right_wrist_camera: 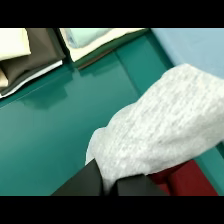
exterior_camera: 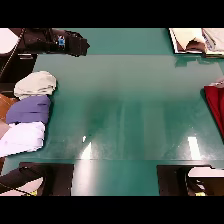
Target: Fold the shirts.
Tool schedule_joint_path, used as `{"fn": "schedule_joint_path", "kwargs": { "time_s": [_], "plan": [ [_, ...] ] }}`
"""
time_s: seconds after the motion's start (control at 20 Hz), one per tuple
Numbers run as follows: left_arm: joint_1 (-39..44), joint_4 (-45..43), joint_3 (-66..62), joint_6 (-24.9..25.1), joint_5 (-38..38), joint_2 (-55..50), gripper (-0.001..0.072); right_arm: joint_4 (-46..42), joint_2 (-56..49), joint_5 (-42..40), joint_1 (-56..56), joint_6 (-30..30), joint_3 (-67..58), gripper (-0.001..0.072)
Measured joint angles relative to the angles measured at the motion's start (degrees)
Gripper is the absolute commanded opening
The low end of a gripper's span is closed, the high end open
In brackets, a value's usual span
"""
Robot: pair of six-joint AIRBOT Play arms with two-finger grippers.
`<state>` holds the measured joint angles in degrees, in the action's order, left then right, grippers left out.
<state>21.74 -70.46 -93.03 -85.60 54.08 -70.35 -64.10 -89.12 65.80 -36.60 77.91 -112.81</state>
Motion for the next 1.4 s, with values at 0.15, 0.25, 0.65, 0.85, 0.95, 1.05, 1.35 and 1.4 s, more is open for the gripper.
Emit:
{"fn": "schedule_joint_path", "kwargs": {
  "time_s": [0.15, 0.25, 0.65, 0.85, 0.95, 1.05, 1.35, 1.4],
  "plan": [
    [0.00, 0.00, 0.00, 0.02, 0.02, 0.00, 0.0023, -0.11, 1.97, 2.84, -2.10, -0.02, 0.61, 0.0010],
    [0.00, 0.00, 0.00, 0.02, 0.15, 0.00, 0.0023, -0.26, 4.31, 4.33, -4.07, -0.02, 3.87, 0.0011],
    [0.00, -0.02, 0.00, 0.09, 0.57, 0.00, 0.0023, -10.29, 14.86, 8.22, -13.42, -0.04, 25.57, 0.0564],
    [0.00, -0.02, 0.00, 0.11, 0.79, 0.02, 0.0023, -15.37, 18.91, 8.59, -17.27, -0.02, 32.26, 0.0600],
    [0.00, -0.02, 0.00, 0.11, 0.92, 0.00, 0.0024, -14.93, 20.68, 8.07, -17.62, 0.00, 33.55, 0.0599],
    [0.00, -0.02, 0.00, 0.11, 0.96, 0.00, 0.0024, -11.65, 22.49, 6.86, -16.22, 0.02, 34.23, 0.0598],
    [0.00, 0.02, 0.00, 0.11, 1.57, 0.02, 0.0024, 0.96, 27.52, 4.15, 1.51, 0.04, 34.84, 0.0594],
    [0.00, 0.02, 0.00, 0.09, 1.55, 0.00, 0.0024, 1.97, 28.17, 3.82, 6.05, 0.04, 34.86, 0.0573]
  ]
}}
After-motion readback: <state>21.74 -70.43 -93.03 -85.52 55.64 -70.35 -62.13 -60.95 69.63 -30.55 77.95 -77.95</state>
